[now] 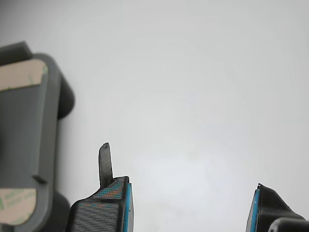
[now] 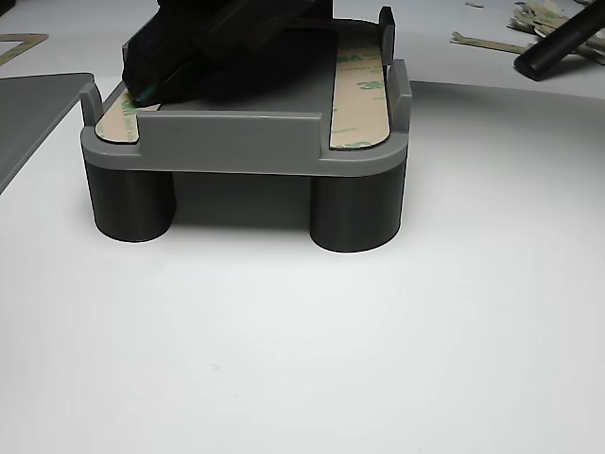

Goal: Peel off protective film from adhesive tape.

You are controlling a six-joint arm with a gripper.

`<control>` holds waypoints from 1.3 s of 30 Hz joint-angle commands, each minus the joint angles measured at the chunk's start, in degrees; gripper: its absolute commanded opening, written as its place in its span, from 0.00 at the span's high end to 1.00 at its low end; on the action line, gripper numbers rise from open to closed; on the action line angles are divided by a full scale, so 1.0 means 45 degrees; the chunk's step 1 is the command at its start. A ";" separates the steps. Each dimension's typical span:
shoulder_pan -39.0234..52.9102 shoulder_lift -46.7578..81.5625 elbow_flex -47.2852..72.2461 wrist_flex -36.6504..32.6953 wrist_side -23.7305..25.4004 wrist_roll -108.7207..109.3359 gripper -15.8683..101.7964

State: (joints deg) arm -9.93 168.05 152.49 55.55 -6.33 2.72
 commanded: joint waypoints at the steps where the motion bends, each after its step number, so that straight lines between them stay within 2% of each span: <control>1: -0.0195 0.0273 -0.0293 -0.0059 -0.0293 -0.0215 0.96; 14: -0.0195 0.0273 -0.0371 -0.0098 -0.0254 -0.0215 0.96; 25: 0.0059 -0.1094 -0.2246 -0.0527 -0.0059 -0.0859 0.96; 30: 0.0234 -0.1445 -0.2422 -0.0820 -0.0176 -0.5410 0.96; 34: 0.0312 -0.1914 -0.2461 0.0098 -0.0137 -1.0215 0.96; 39: 0.2070 -0.2656 -0.2480 0.0898 0.1523 -1.5781 0.96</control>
State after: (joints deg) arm -3.52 155.92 143.26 59.41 -2.81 -45.18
